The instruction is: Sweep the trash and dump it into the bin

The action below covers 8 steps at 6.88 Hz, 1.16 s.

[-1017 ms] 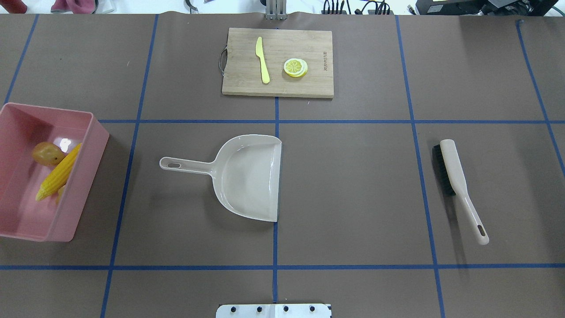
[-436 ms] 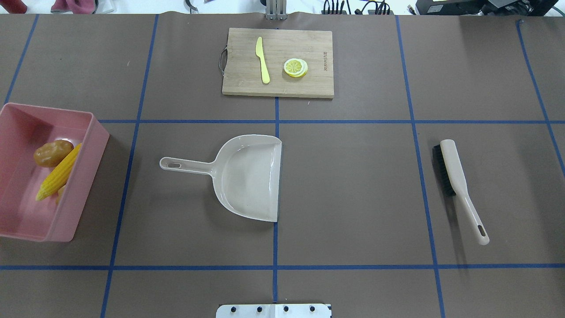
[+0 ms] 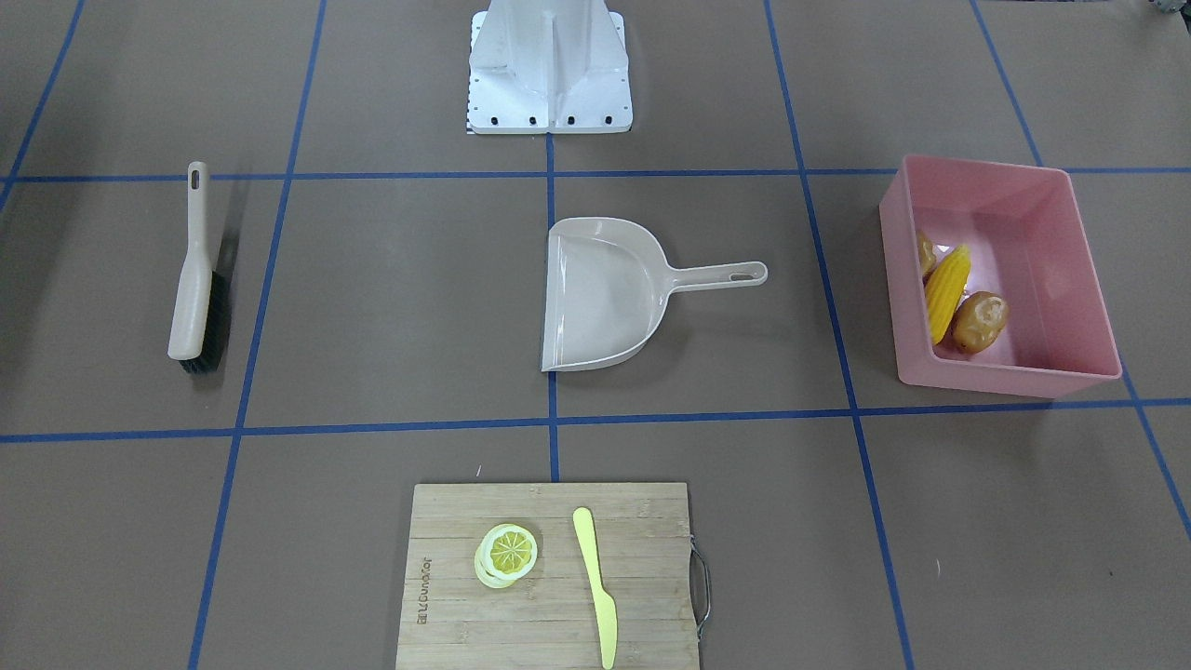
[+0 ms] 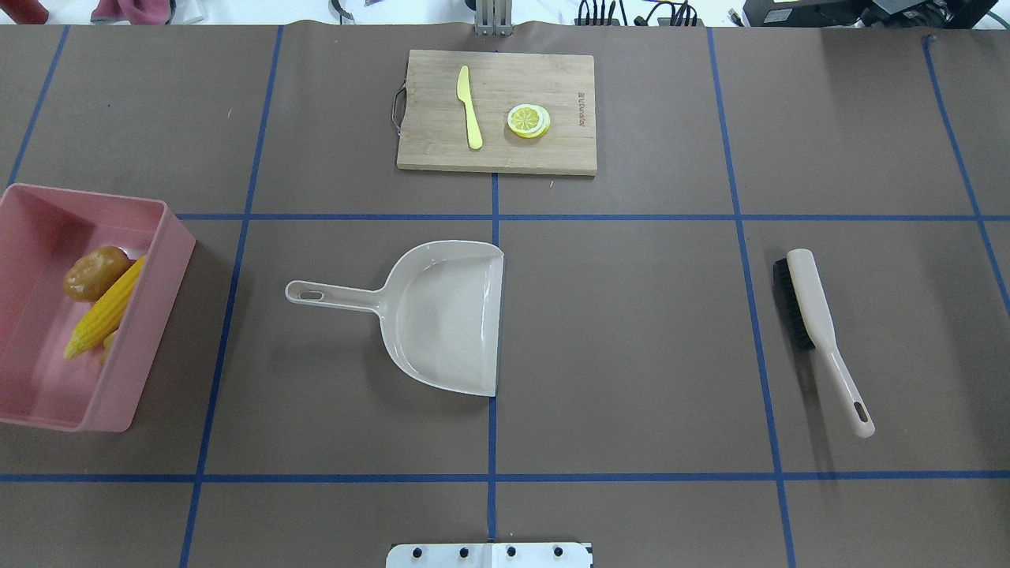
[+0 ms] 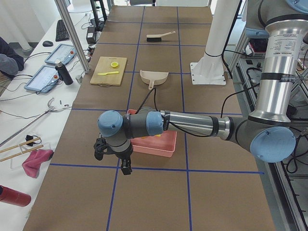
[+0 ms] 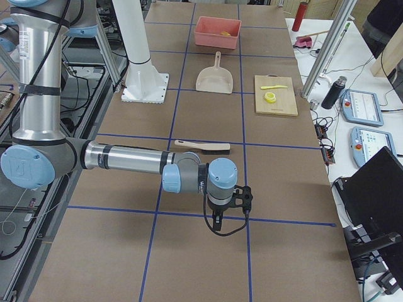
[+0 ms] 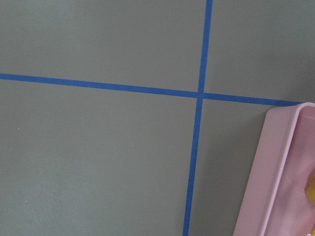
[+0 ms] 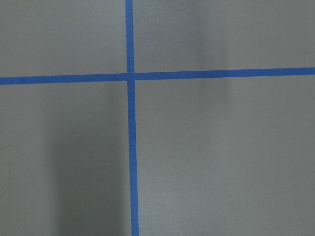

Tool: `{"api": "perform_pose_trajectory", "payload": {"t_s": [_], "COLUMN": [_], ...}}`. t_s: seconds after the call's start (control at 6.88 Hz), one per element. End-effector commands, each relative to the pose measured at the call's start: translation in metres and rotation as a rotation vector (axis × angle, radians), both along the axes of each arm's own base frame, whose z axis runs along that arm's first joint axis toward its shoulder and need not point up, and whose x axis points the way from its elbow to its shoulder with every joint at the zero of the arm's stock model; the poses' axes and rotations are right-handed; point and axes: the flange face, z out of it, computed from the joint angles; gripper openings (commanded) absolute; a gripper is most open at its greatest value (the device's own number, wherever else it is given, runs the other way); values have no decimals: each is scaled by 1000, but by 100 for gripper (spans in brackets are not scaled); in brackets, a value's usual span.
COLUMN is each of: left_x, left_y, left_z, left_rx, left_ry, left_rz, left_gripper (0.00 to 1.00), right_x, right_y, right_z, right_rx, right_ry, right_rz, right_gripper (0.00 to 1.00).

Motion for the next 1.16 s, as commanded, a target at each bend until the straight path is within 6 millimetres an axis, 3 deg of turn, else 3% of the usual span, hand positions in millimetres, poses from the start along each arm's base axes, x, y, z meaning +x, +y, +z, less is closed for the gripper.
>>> {"api": "perform_pose_trajectory", "payload": {"t_s": [0.0, 0.73, 0.87, 1.02], "left_x": [-3, -13, -12, -12], "left_y": [1, 5, 19, 18], "left_z": [3, 4, 16, 13], "left_rx": [-6, -7, -23, -21], "left_ry": [1, 1, 5, 3], "left_rz": [-7, -26, -22, -25], "left_gripper": [99, 99, 99, 99], "right_x": [-1, -2, -2, -3], "right_y": [0, 0, 1, 0], "right_z": [0, 1, 2, 2], "right_rx": [3, 3, 1, 1], "right_ry": [0, -4, 5, 5], "right_rz": [-6, -7, -9, -11], "right_gripper": [100, 100, 100, 100]}}
